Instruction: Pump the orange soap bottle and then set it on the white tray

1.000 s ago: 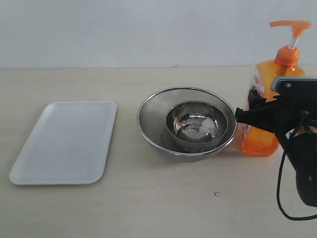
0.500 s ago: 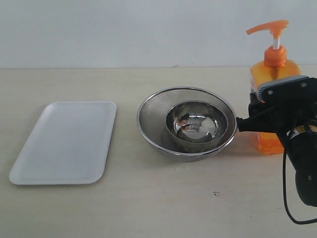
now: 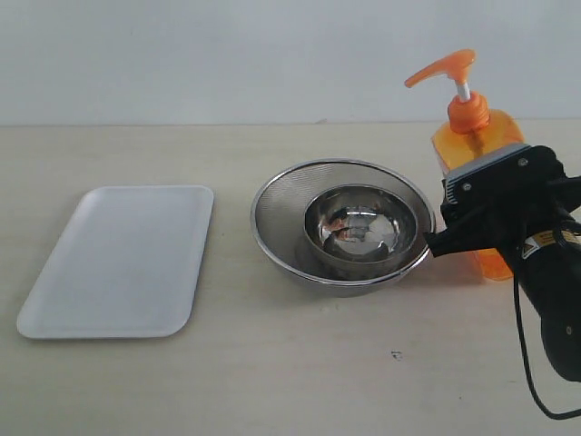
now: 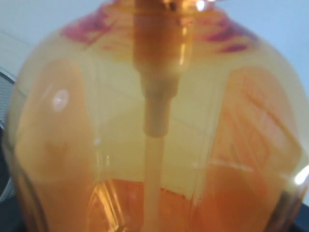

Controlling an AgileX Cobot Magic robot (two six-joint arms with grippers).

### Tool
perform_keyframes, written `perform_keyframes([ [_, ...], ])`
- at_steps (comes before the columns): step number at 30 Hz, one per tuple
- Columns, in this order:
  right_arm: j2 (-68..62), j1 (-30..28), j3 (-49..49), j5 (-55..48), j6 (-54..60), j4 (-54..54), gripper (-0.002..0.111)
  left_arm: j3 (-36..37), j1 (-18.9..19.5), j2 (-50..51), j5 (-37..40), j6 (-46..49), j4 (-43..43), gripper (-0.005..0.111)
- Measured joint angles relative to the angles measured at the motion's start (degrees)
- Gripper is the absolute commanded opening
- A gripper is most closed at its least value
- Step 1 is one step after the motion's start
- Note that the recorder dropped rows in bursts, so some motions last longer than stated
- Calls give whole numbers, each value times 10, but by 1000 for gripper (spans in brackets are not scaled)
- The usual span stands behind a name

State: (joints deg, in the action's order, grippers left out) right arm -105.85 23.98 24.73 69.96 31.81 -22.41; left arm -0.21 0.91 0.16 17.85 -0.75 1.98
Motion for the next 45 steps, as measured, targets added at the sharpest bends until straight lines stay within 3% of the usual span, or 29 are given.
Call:
perform_keyframes([
  [45, -1, 0, 0, -8, 70, 10, 0, 0, 0, 0, 0, 2, -3, 6],
])
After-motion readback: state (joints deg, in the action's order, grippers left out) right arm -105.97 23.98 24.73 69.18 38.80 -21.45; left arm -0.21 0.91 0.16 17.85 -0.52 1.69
